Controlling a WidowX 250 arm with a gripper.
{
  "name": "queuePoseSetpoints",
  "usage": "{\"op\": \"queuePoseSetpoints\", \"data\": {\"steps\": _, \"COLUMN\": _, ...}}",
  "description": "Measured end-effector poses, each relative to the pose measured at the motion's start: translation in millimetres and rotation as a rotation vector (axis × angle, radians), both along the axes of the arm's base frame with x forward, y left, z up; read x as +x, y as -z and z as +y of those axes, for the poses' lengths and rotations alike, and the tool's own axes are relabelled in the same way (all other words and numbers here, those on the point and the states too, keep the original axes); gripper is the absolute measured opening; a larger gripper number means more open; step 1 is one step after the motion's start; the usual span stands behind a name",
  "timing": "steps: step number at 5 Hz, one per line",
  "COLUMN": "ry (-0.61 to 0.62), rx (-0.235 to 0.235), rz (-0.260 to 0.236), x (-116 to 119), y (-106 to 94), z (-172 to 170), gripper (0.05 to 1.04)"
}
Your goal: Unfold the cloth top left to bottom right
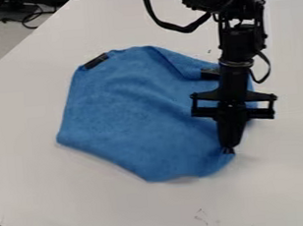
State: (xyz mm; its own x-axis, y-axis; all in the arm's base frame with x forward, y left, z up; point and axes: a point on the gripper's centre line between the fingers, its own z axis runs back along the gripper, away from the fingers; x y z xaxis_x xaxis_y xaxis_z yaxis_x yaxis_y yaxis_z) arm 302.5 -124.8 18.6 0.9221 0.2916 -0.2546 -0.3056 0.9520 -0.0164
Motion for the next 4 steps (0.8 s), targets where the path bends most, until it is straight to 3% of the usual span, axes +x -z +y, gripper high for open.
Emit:
{"op": "queuePoseSetpoints", "data": {"steps": 2, "ry": 0.005, "rx": -0.014, "rz": -0.001, "x": -13.0, "y": 7.9, "z": -14.1, "gripper": 0.093}}
{"op": "queuePoseSetpoints", "data": {"steps": 3, "ry": 0.052, "rx": -0.026, "rz": -0.006, "x": -13.5, "y": 7.3, "z": -16.8, "gripper": 0.274}}
{"op": "queuePoseSetpoints", "data": {"steps": 4, "ry": 0.028, "rx": 0.003, "rz": -0.019, "x": -11.6, "y": 3.4, "z": -12.4, "gripper": 0.551}}
